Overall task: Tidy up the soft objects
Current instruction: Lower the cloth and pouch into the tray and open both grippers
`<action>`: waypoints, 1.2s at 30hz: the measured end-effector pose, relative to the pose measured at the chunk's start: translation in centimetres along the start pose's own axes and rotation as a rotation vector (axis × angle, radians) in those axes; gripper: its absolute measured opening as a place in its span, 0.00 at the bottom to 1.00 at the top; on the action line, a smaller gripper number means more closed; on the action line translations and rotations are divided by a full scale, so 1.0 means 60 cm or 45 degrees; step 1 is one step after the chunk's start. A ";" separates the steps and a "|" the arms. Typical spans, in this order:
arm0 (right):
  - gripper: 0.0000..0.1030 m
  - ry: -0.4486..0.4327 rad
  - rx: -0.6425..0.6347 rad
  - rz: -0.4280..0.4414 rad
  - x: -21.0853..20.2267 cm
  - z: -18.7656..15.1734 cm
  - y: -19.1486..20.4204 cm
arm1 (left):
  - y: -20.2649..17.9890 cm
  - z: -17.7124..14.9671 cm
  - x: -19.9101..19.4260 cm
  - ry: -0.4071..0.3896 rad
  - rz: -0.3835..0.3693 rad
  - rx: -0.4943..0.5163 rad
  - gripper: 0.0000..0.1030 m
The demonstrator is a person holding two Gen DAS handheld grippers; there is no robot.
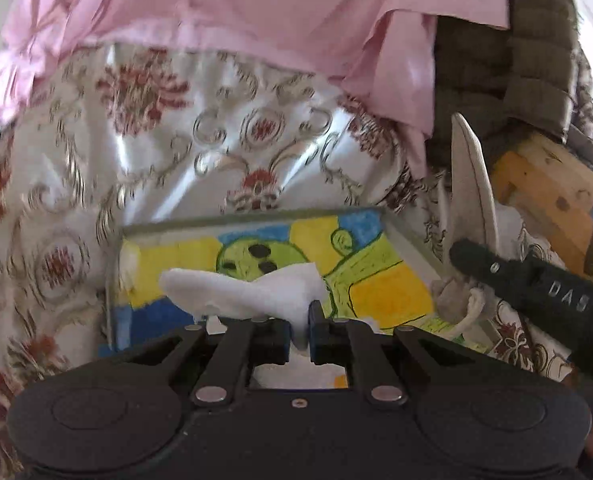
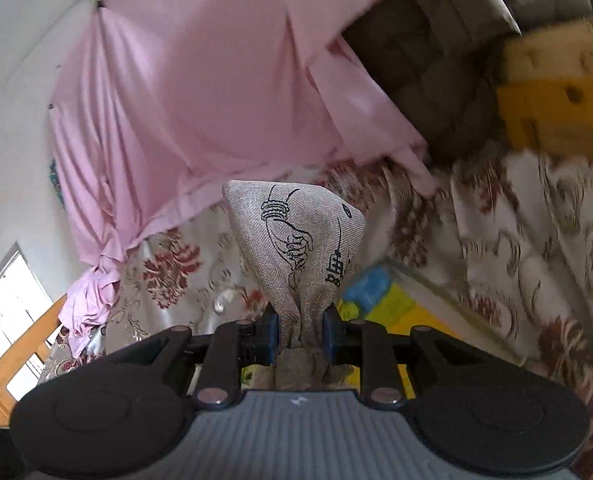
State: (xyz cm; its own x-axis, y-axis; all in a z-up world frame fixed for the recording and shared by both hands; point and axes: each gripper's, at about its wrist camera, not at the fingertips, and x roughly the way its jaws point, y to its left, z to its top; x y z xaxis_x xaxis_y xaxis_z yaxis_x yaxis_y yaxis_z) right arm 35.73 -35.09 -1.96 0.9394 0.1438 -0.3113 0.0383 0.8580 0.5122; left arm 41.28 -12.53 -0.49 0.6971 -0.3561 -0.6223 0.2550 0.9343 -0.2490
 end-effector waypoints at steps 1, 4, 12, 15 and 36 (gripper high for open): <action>0.25 0.017 0.029 0.006 0.006 -0.006 -0.006 | 0.003 -0.002 0.004 0.010 0.003 -0.024 0.09; 0.26 0.079 0.038 -0.021 0.022 -0.021 -0.009 | 0.009 -0.008 0.012 0.039 0.018 -0.058 0.11; 0.32 0.165 0.006 -0.055 0.032 -0.034 0.000 | 0.019 -0.019 0.021 0.116 0.081 -0.089 0.20; 0.38 0.186 -0.015 -0.072 0.033 -0.035 0.006 | 0.015 -0.020 0.015 0.123 0.117 -0.063 0.34; 0.97 0.021 -0.067 0.042 -0.184 0.020 0.067 | 0.005 -0.019 -0.243 -0.196 0.227 -0.115 0.99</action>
State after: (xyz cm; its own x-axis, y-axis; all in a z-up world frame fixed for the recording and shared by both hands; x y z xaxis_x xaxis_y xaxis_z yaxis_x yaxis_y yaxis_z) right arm 25.94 -33.80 4.49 0.9341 0.1800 -0.3084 -0.0108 0.8775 0.4795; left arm 30.43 -7.10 7.67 0.8211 -0.1727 -0.5440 0.0628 0.9747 -0.2146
